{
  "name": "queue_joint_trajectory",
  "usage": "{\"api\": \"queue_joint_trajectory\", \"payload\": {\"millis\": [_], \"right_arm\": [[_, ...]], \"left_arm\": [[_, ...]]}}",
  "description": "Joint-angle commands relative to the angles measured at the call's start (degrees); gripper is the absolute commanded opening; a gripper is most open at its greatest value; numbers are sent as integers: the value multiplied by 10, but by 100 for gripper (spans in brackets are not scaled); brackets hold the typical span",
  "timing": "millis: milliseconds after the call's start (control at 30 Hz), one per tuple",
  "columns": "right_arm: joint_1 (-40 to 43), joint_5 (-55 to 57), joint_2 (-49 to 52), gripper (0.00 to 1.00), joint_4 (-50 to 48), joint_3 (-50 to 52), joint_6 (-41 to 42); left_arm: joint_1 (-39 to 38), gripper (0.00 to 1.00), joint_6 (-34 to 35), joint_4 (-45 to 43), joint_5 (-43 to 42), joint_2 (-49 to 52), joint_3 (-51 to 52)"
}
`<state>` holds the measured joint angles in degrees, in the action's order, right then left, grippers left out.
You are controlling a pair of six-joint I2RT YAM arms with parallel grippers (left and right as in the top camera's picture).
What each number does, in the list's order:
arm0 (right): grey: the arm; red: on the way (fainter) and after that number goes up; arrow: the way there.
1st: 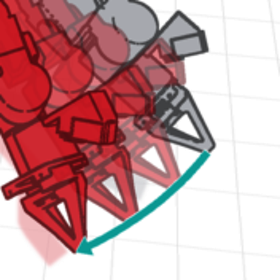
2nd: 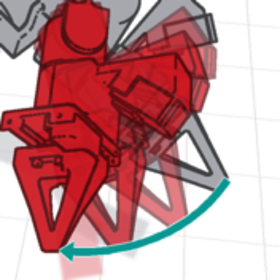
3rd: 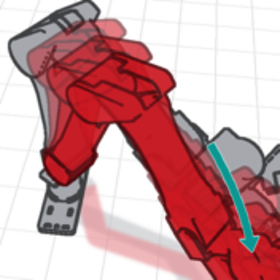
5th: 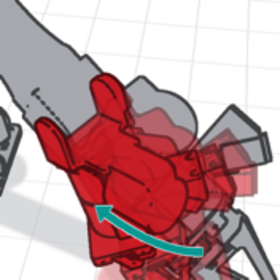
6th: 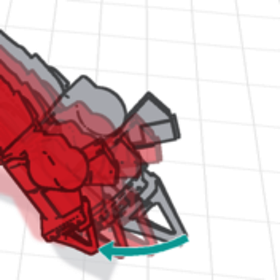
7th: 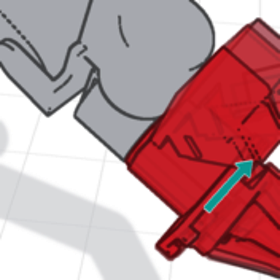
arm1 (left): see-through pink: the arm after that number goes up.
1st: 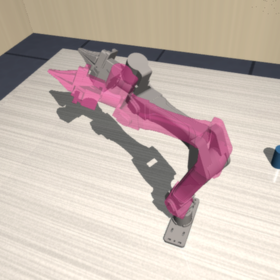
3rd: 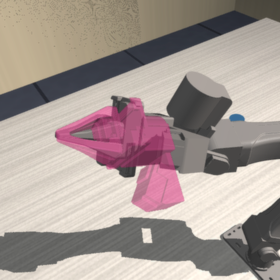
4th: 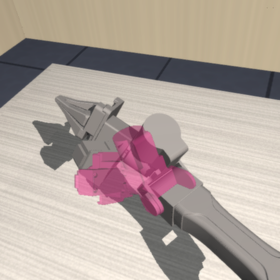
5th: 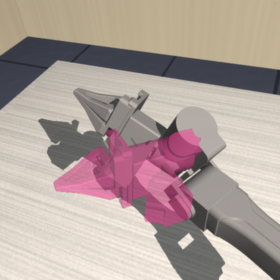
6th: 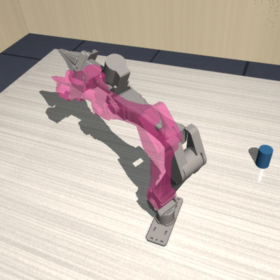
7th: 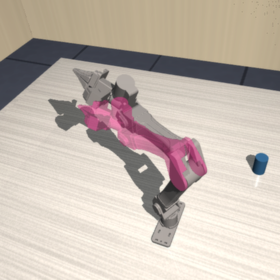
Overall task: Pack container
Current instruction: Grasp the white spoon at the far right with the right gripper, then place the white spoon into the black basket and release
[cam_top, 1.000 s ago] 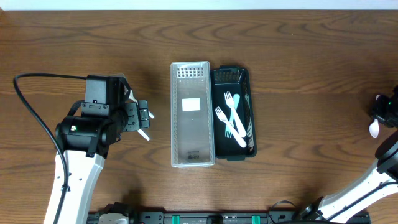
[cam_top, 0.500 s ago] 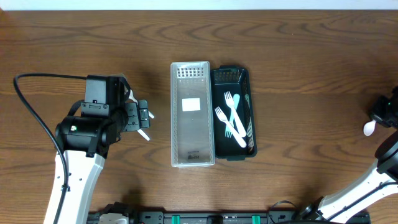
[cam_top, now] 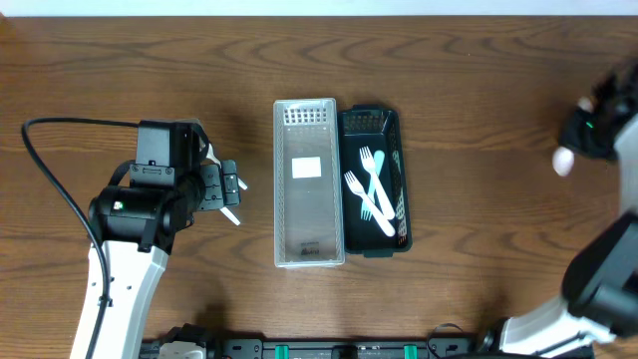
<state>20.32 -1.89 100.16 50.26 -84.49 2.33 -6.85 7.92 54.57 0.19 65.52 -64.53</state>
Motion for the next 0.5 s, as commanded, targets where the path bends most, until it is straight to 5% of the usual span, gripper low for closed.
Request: {"api": "queue_joint_trajectory", "payload": {"millis": [0,467], "right_arm": [[-99,-9,-77,1,18,-2,11],[-468,2,-81,2,49,-1,163]], "left_arm": [[2,97,3,0,-1,0,-1],[2,97,3,19,-1,0,-1]]}}
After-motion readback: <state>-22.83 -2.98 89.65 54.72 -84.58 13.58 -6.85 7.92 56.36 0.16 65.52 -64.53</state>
